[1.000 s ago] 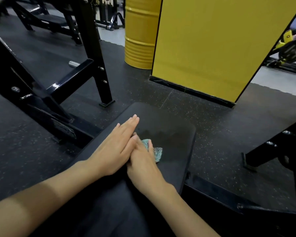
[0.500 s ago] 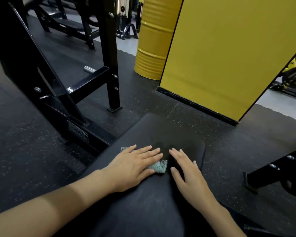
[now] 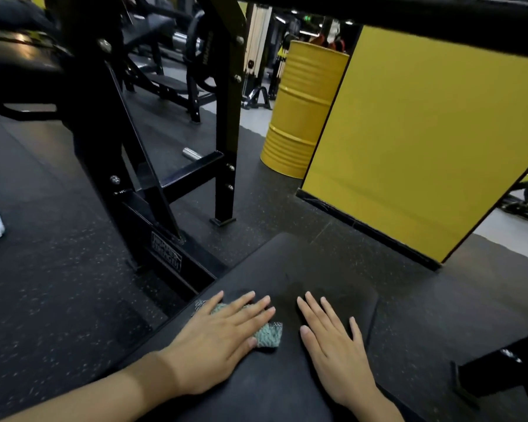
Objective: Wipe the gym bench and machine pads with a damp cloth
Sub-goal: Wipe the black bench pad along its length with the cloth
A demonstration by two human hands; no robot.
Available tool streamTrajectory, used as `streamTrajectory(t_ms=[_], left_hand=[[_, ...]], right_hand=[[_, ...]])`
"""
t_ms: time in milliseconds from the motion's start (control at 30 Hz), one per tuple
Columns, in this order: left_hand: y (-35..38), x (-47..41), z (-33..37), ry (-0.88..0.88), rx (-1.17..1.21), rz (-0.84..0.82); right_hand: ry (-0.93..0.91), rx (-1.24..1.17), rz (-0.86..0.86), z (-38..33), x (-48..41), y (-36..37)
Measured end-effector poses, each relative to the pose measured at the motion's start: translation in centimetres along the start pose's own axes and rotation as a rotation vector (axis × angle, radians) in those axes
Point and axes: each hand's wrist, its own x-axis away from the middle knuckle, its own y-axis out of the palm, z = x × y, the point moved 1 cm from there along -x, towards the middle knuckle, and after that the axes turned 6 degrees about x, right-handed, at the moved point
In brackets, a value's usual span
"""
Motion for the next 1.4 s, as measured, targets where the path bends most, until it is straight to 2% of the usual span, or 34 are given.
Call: streamTrajectory(t_ms=[133, 533, 733, 1033, 1233, 1400], left_hand=[[0.1, -2.4, 0.7, 0.037, 0.155, 0.011], [0.8, -2.4, 1.0, -0.003, 0.17, 0.068], [0.2, -2.6, 0.6, -0.021, 0.196, 0.025], [-1.3, -6.7, -2.9, -0.136, 0.171, 0.001], [-1.6, -7.4, -3.9, -0.111, 0.279, 0.003], [-1.5, -4.6, -3.5, -0.095, 0.262, 0.018]], right_hand=[[-0.009, 0.015, 0.002, 0.0, 0.0, 0.1], [0.004, 0.041, -0.004, -0.2, 0.2, 0.1], [0.013, 0.045, -0.013, -0.5, 0.3, 0.0], [0.023, 0.09, -0.078, -0.8, 0.0, -0.6], [-0.066, 0.042, -0.125, -1.5, -0.7, -1.2], [-0.203, -0.021, -0.118, -3.3, -0.7, -0.7]])
